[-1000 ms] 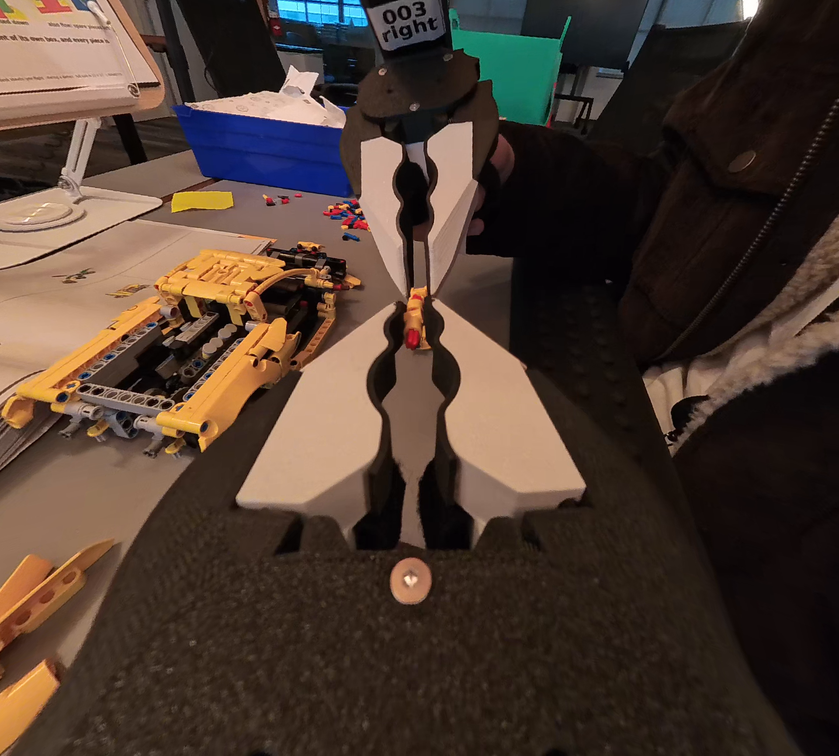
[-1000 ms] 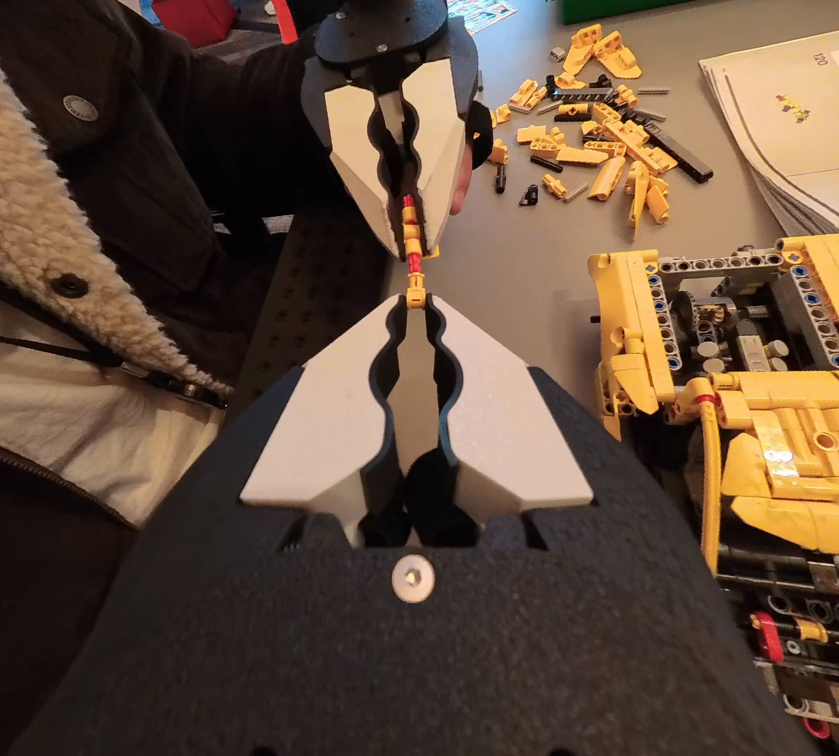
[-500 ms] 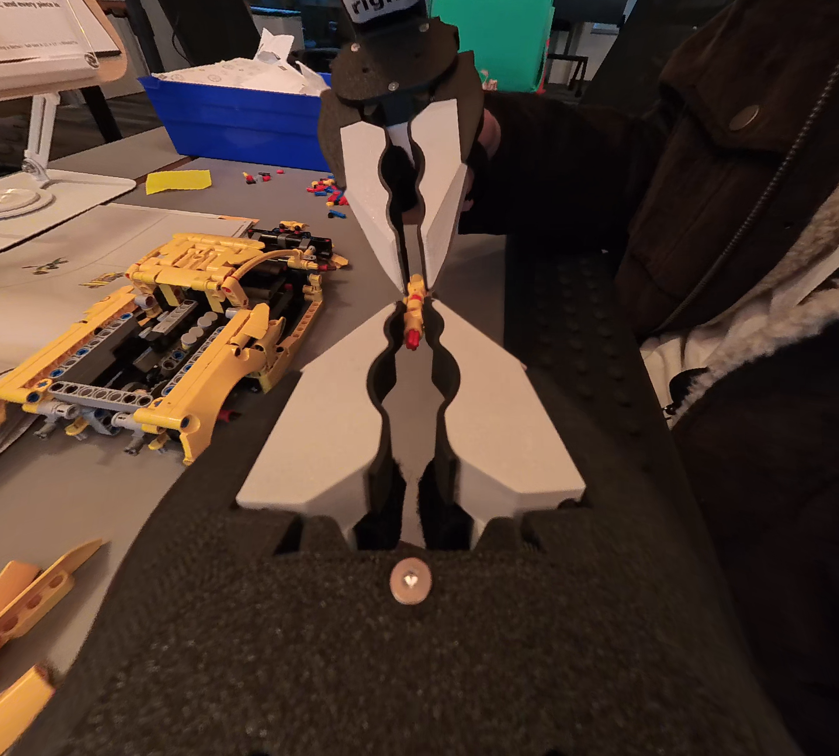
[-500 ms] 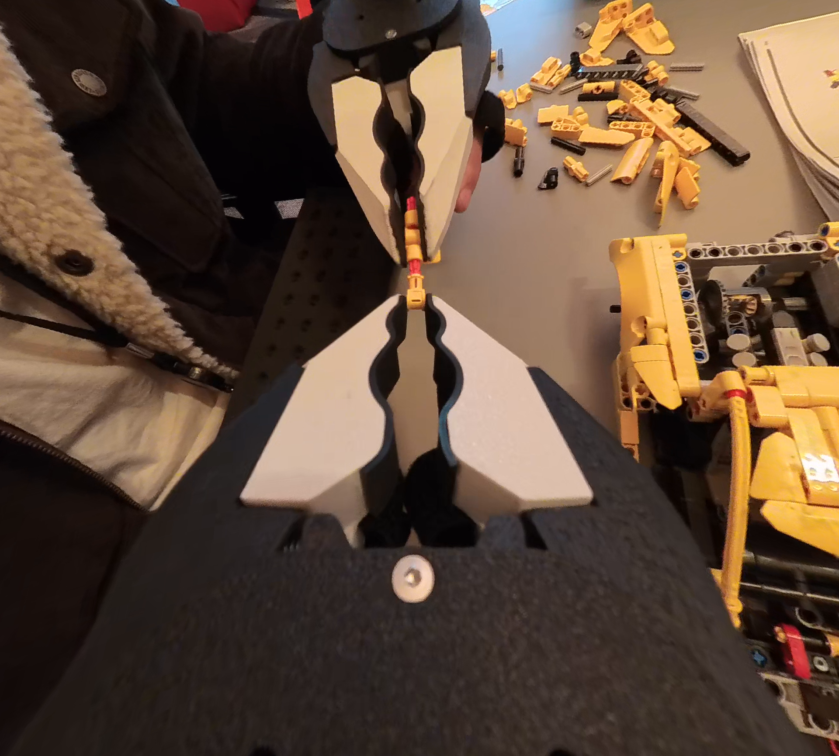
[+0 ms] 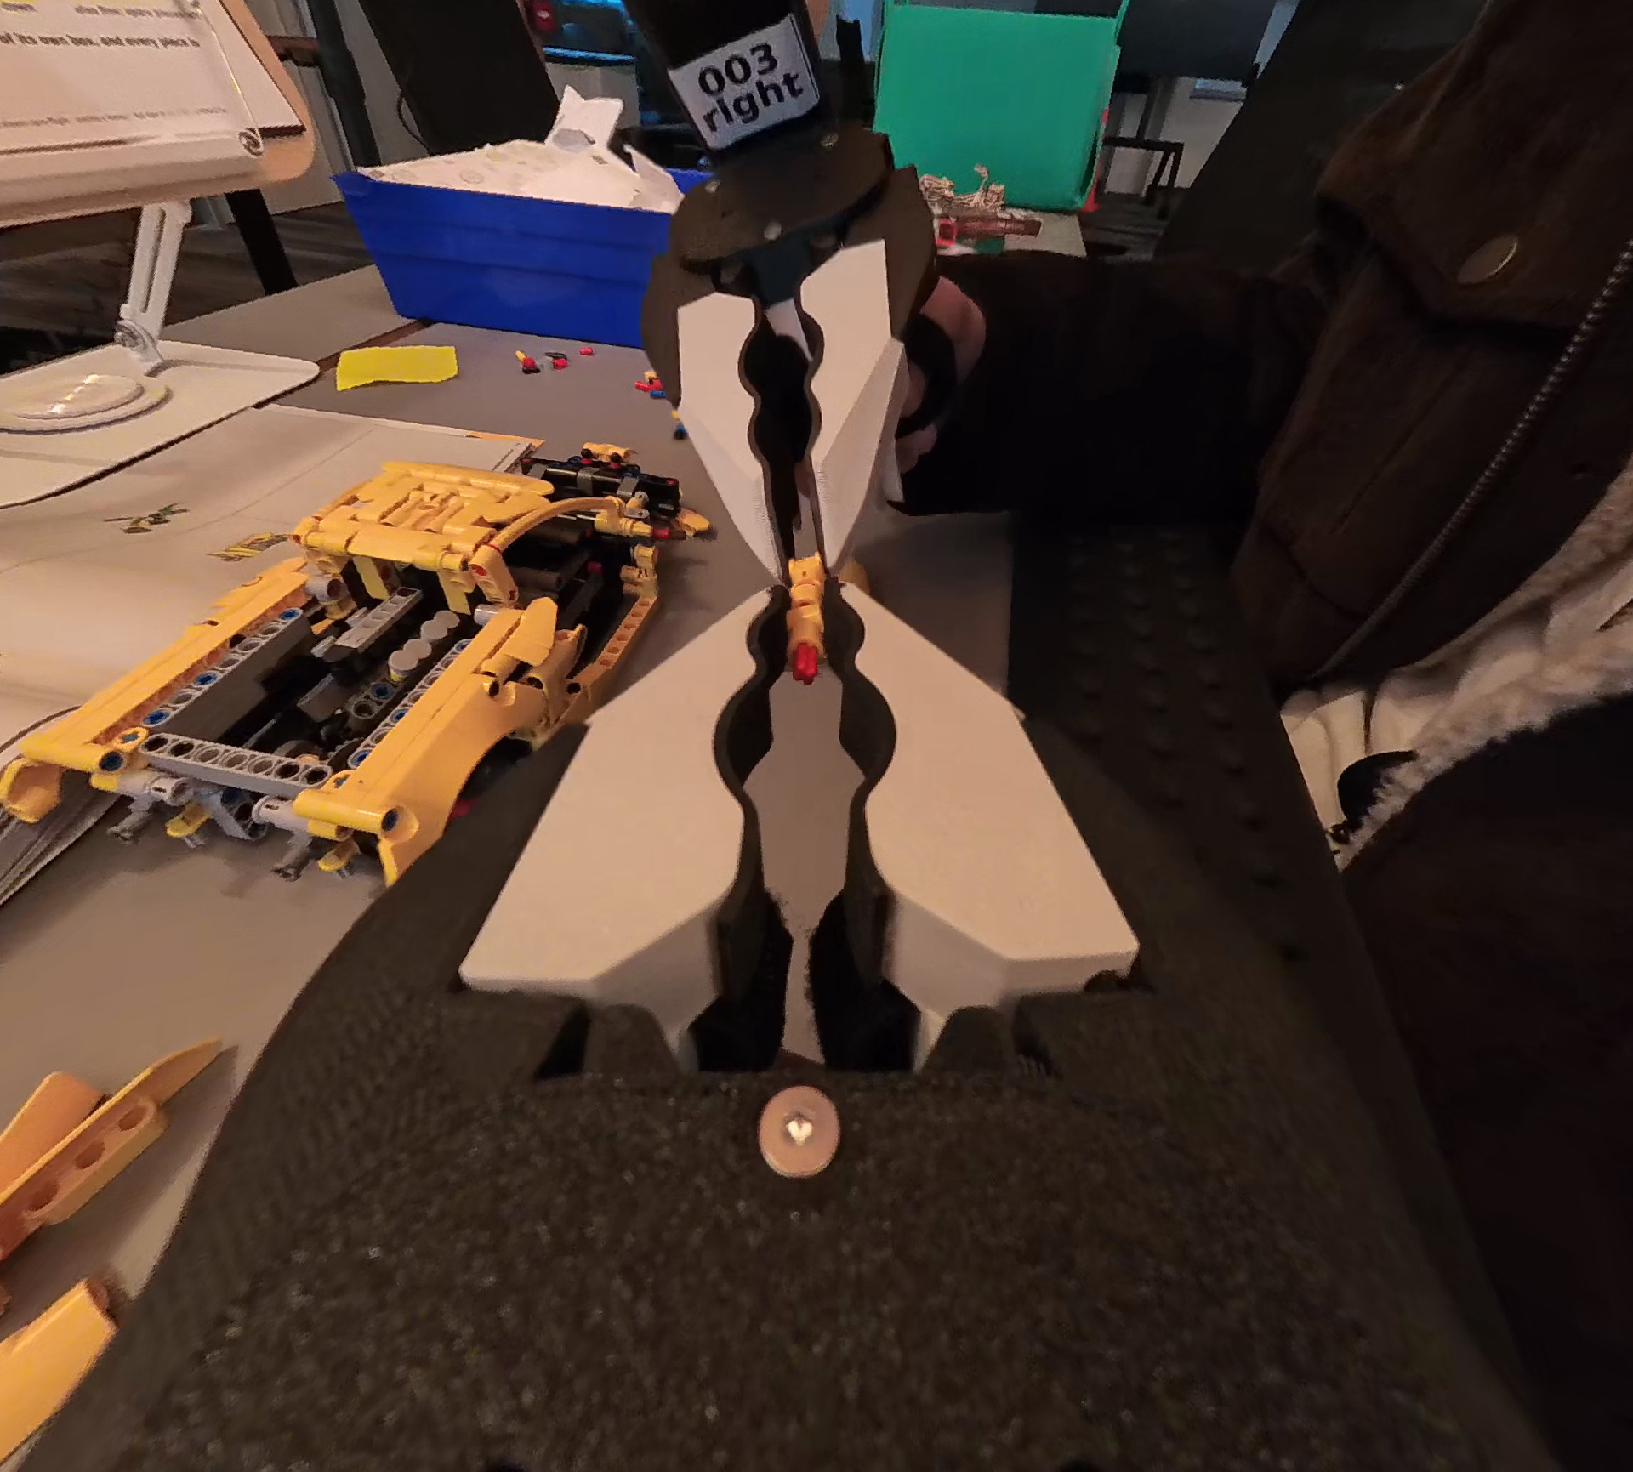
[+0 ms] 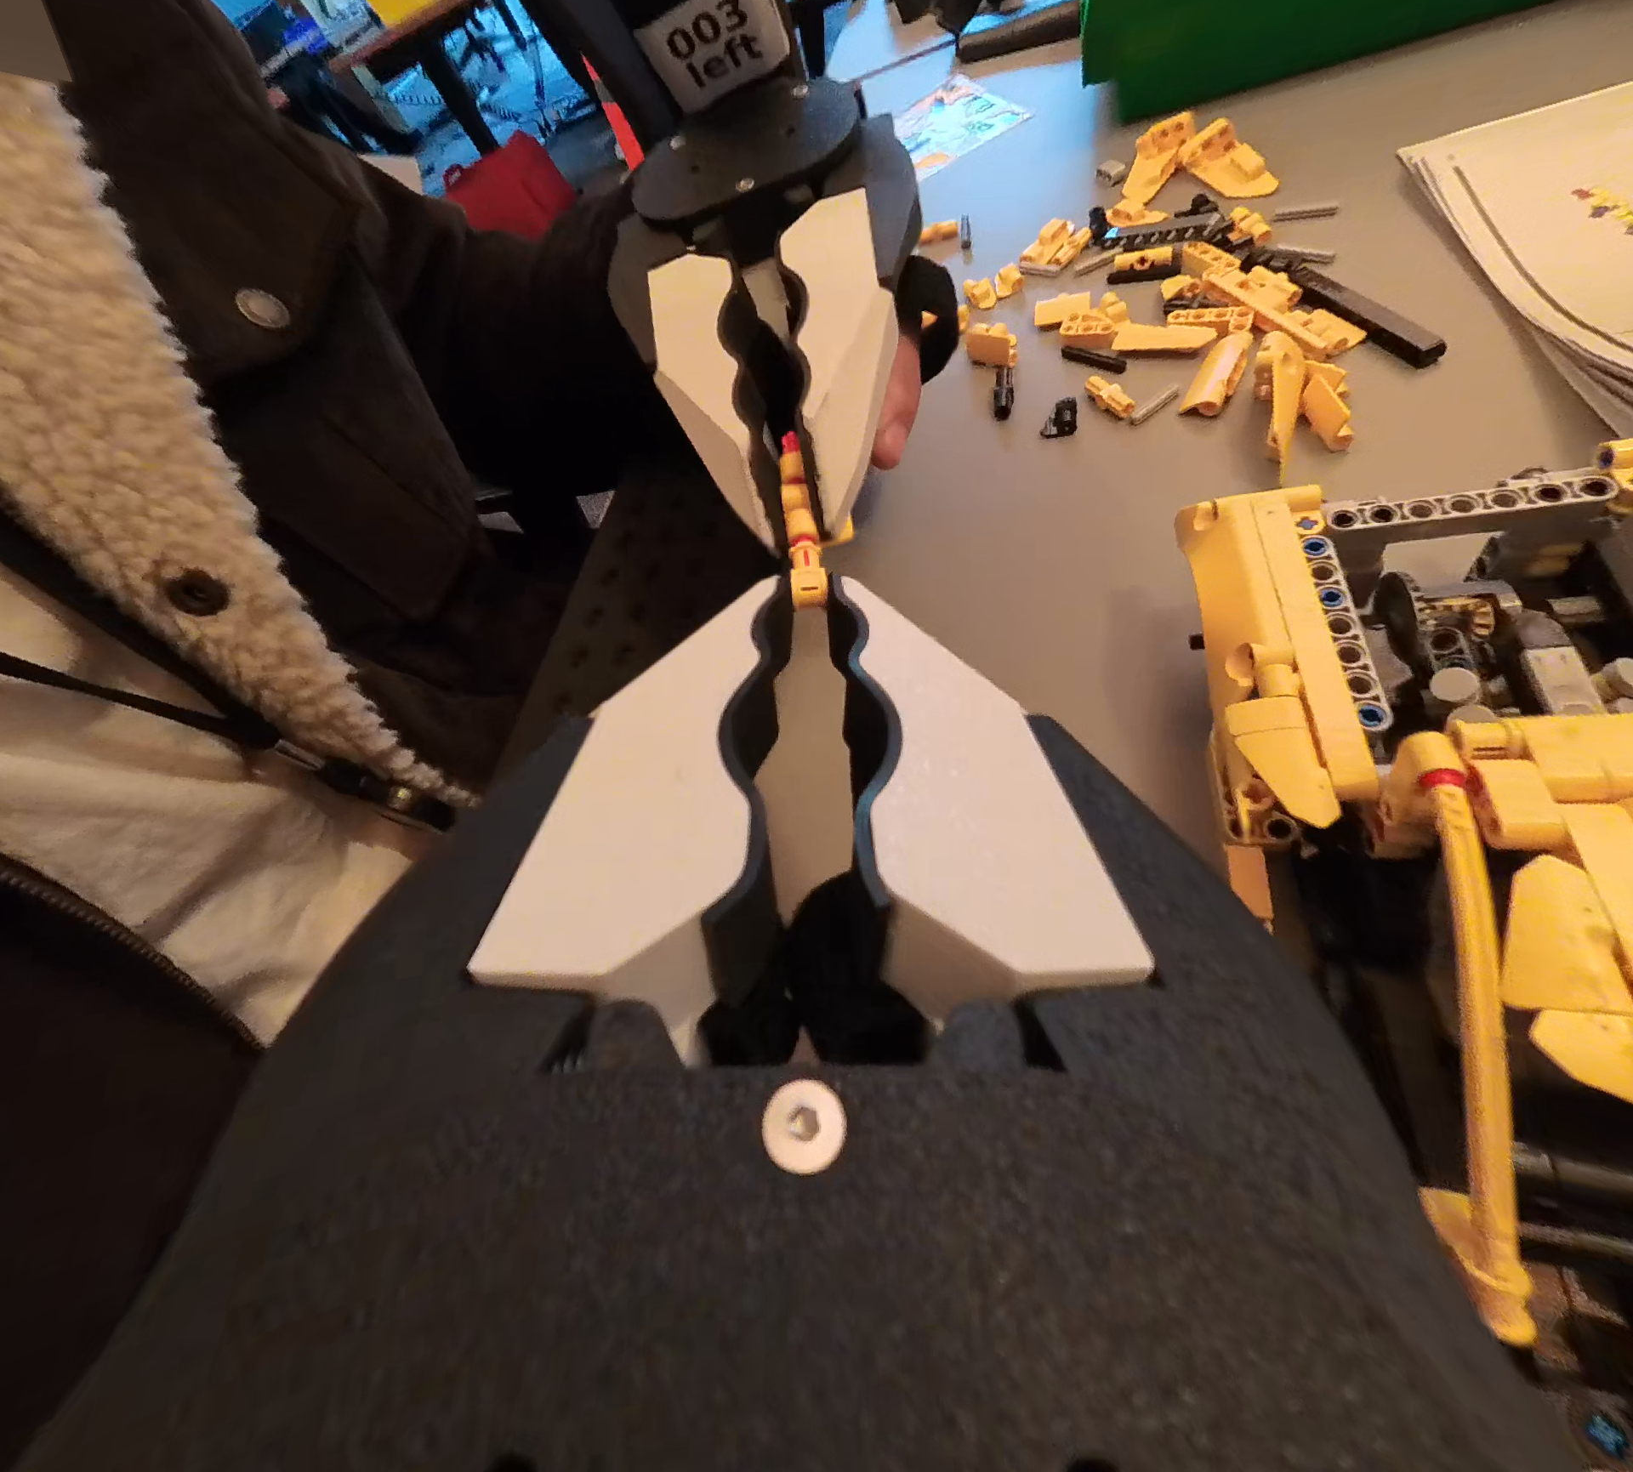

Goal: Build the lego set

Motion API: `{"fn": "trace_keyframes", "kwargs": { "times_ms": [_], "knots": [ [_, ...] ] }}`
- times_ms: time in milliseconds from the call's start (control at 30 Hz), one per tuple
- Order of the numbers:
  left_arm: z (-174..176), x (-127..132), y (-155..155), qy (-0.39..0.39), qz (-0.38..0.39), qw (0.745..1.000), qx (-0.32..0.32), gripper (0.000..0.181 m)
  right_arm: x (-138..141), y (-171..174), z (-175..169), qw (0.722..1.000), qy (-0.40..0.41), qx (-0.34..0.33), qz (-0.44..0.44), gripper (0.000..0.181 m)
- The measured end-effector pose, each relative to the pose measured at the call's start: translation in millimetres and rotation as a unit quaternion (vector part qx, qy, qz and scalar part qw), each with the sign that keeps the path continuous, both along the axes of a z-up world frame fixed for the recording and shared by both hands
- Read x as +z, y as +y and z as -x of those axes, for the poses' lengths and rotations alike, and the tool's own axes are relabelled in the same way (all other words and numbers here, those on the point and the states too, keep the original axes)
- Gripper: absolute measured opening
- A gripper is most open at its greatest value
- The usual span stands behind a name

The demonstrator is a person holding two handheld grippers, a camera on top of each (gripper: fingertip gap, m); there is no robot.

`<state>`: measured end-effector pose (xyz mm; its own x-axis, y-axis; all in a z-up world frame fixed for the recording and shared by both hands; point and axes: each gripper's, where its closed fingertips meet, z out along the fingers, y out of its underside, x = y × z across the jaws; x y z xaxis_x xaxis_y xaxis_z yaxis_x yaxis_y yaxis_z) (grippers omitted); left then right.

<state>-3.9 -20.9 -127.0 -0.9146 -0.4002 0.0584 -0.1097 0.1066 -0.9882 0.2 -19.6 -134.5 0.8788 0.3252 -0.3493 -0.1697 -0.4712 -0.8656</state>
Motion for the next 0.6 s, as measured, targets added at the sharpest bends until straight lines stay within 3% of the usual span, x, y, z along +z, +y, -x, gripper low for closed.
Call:
{"fn": "trace_keyframes", "kwargs": {
  "times_ms": [600],
  "knots": [
    [-4.0, 7.7, 2.9, -0.006, 0.02, 1.0, 0.013, 0.008, 8.0, 5.4, -2.2, 0.999, 0.014, -0.017, -0.033, 0.006]
  ]
}}
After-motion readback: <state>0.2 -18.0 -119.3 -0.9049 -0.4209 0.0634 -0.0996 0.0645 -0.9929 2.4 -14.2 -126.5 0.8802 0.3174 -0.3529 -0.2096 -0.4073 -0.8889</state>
